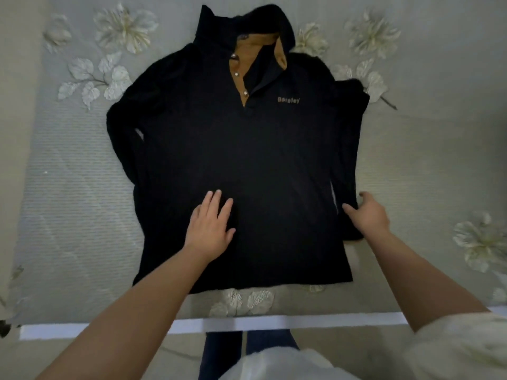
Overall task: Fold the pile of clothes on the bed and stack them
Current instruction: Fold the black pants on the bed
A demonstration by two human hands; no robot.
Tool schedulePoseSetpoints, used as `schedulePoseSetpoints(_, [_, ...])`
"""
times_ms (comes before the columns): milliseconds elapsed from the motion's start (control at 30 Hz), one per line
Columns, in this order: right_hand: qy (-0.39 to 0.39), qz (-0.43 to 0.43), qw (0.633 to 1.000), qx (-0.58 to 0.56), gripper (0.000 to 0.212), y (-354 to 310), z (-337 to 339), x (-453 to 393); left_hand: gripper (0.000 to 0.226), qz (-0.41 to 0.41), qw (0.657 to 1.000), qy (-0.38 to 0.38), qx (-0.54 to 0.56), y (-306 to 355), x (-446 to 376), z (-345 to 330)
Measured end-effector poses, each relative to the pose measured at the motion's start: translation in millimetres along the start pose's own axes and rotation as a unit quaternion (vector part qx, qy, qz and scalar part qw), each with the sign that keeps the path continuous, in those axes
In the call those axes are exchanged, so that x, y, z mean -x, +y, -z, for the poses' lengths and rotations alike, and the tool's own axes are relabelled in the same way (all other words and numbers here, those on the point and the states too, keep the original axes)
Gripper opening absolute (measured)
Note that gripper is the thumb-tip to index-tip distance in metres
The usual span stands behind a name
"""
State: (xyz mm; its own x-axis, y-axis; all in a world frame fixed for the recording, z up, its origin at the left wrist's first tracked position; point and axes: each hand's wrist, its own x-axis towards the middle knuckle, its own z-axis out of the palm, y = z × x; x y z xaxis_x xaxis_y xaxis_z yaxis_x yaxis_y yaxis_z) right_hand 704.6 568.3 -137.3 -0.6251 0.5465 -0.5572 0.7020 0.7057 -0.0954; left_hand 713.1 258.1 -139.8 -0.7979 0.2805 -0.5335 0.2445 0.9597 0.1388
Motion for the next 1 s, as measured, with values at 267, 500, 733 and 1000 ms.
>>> schedulePoseSetpoints(267, [0.136,-0.016,0.978,-0.161,0.028,-15.7,62.1,-52.2,0.070,0.065,0.991,-0.111,-0.032,6.4,-28.5,-19.3])
schedulePoseSetpoints(500, [0.252,0.115,0.844,-0.459,0.026,-136.1,159.4,-48.1,0.057,0.097,0.994,-0.023,0.039,0.4,-26.1,21.8])
schedulePoseSetpoints(733, [-0.074,0.452,0.838,-0.297,0.052,-250.7,84.3,47.8,0.051,0.200,0.970,0.076,0.111,-85.8,6.5,72.7])
schedulePoseSetpoints(1000, [-0.114,0.295,0.946,-0.066,0.035,-202.0,8.7,5.8,0.052,0.213,0.947,0.075,0.229,-129.1,-19.2,75.1])
